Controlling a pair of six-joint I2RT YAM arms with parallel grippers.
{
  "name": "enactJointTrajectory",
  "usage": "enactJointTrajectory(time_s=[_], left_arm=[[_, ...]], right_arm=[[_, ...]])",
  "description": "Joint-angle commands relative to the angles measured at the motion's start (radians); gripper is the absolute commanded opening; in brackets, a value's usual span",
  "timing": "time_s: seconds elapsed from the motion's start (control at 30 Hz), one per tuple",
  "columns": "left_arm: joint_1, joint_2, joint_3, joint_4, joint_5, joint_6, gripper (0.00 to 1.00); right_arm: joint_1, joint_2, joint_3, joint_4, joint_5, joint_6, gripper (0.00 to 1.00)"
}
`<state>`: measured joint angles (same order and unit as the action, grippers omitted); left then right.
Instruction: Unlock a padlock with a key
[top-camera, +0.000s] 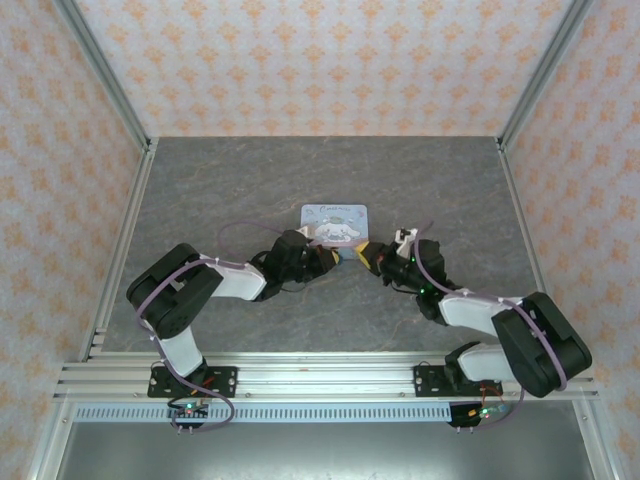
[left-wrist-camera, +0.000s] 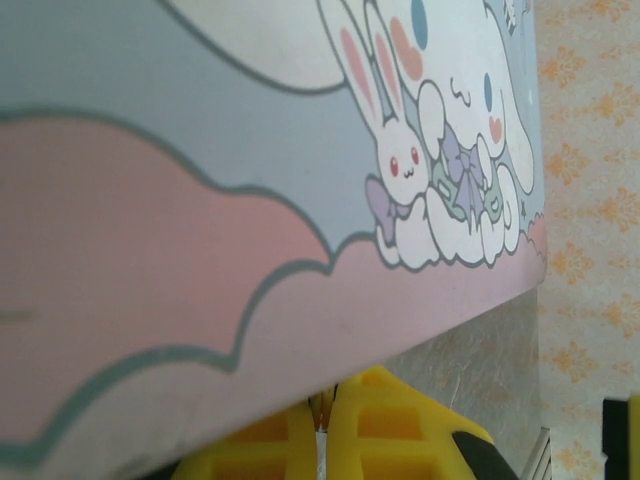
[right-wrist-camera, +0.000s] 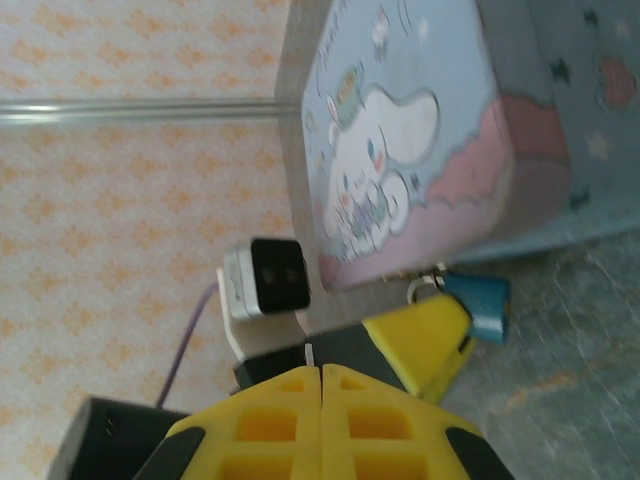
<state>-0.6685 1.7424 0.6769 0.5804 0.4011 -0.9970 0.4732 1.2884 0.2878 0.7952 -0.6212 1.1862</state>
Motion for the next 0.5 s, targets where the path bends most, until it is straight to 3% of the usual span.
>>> enactJointTrajectory(time_s=[0.0, 0.47], left_arm=[[0.008, -0.035, 0.016, 0.022, 0.030, -0.011, 0.00], [0.018, -0.024, 0.036, 0.087, 0.079, -0.087, 0.00]], right_arm=[[0.026, -0.019, -0.048, 0.010, 0.015, -0.042, 0.00], [0.047, 0.051, -0.122, 0.108, 0.088, -0.042, 0.00]])
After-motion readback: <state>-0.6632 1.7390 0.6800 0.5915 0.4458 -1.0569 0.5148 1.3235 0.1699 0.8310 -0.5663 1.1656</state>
